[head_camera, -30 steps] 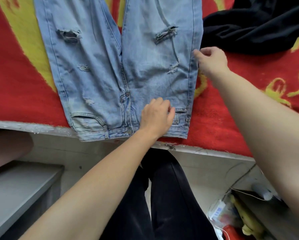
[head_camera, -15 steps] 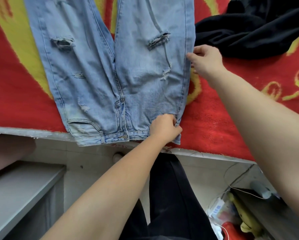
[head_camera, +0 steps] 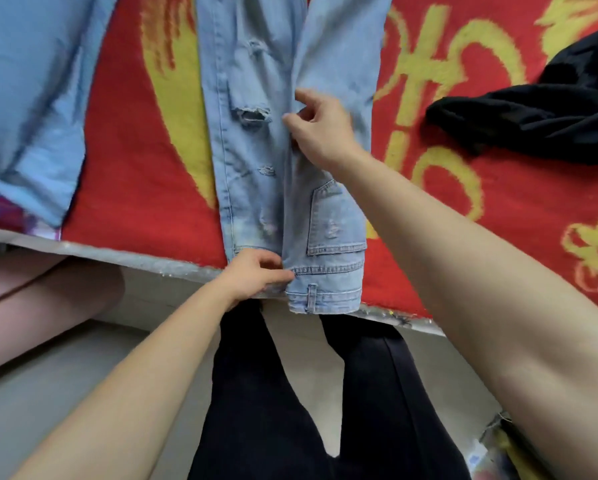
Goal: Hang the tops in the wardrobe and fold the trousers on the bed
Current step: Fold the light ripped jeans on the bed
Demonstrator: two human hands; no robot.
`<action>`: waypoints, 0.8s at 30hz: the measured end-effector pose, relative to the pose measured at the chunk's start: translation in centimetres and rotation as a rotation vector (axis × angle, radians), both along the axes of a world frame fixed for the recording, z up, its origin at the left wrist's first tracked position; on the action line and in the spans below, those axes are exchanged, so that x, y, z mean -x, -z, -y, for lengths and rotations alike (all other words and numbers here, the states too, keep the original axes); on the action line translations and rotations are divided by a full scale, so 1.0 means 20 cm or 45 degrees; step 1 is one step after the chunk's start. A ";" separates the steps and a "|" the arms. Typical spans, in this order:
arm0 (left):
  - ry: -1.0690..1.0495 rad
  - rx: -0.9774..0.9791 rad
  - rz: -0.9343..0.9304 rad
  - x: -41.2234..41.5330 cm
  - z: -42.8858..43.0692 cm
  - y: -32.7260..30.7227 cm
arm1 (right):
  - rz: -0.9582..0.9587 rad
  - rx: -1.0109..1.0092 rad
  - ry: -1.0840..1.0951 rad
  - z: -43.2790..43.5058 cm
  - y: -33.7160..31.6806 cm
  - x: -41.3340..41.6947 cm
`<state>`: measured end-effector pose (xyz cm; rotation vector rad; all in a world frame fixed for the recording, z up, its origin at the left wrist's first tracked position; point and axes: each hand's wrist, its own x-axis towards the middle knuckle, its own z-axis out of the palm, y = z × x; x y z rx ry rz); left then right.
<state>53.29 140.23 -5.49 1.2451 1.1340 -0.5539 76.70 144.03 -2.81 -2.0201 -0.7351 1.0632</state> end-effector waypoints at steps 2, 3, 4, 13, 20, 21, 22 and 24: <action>-0.064 -0.083 -0.080 0.17 -0.09 0.05 | -0.017 -0.005 -0.018 -0.11 0.04 0.15; -0.092 -0.120 -0.116 0.23 -0.13 0.08 | -0.004 0.009 -0.037 -0.17 0.06 0.21; -0.139 -0.136 -0.142 0.29 -0.15 0.11 | 0.023 0.022 -0.066 -0.21 0.09 0.28; -0.241 -0.092 -0.157 0.50 -0.24 0.25 | 0.043 0.227 -0.208 -0.43 0.33 0.57; -0.268 -0.062 -0.159 0.48 -0.26 0.24 | 0.041 0.287 -0.289 -0.44 0.39 0.56; -0.264 -0.055 -0.183 0.49 -0.27 0.24 | 0.057 0.286 -0.284 -0.44 0.39 0.56; -0.255 -0.051 -0.201 0.49 -0.28 0.25 | 0.065 0.287 -0.283 -0.43 0.40 0.56; -0.219 -0.088 -0.223 0.50 -0.28 0.27 | 0.115 0.328 -0.365 -0.42 0.42 0.57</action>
